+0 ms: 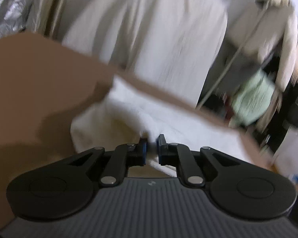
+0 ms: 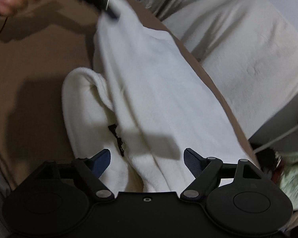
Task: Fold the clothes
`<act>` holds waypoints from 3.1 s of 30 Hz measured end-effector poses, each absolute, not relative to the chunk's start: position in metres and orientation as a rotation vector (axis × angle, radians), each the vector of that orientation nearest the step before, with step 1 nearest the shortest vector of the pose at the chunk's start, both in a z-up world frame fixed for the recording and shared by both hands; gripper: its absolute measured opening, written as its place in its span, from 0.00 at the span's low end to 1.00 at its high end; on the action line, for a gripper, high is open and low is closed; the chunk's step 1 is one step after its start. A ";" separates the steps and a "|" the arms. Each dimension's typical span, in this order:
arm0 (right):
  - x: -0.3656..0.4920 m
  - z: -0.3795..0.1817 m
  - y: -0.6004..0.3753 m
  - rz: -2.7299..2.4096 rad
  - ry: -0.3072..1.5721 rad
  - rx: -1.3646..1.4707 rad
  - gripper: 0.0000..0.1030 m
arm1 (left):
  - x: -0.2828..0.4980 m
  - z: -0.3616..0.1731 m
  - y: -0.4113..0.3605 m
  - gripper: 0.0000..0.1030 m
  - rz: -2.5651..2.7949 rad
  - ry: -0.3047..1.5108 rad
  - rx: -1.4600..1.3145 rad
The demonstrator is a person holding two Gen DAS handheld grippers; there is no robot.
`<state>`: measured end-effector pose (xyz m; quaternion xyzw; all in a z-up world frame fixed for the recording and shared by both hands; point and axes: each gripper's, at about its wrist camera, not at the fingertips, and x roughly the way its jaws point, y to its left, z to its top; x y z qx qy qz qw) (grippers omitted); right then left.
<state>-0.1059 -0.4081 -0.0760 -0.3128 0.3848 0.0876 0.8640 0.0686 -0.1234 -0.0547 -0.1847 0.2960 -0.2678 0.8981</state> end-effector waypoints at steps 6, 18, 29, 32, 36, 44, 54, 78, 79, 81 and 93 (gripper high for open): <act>-0.105 -0.078 -0.418 0.153 0.799 -0.615 0.80 | 0.085 -0.107 -0.154 0.12 -0.479 0.907 -0.123; -0.174 -0.059 -0.564 -0.097 0.804 0.341 0.82 | 0.086 -0.096 -0.141 0.22 -0.447 0.836 -0.242; -0.185 -0.119 -0.658 -0.240 0.618 0.842 0.81 | 0.078 -0.133 -0.185 0.40 -0.489 0.920 -0.087; -0.173 -0.123 -0.669 -0.233 0.582 0.899 0.13 | 0.077 -0.157 -0.175 0.40 -0.464 1.060 -0.040; -0.173 -0.088 -0.647 -0.215 0.533 0.689 0.09 | 0.078 -0.151 -0.173 0.40 -0.458 1.043 -0.044; -0.170 -0.104 -0.655 -0.285 0.670 0.572 0.09 | 0.071 -0.157 -0.187 0.40 -0.440 1.039 0.079; -0.186 -0.129 -0.657 -0.320 0.636 0.727 0.40 | 0.037 -0.084 -0.203 0.56 -0.514 0.868 0.180; -0.152 -0.150 -0.717 -0.182 0.561 0.956 0.82 | 0.033 -0.113 -0.333 0.82 -0.756 1.005 0.084; -0.146 -0.154 -0.714 -0.123 0.558 0.985 0.82 | 0.036 -0.131 -0.336 0.81 -0.721 1.051 0.091; -0.134 -0.154 -0.701 -0.116 0.592 0.938 0.79 | 0.027 -0.143 -0.329 0.82 -0.735 0.978 0.087; -0.091 -0.031 -0.633 -0.150 0.521 0.474 0.22 | 0.048 -0.107 -0.246 0.70 -0.733 0.914 -0.273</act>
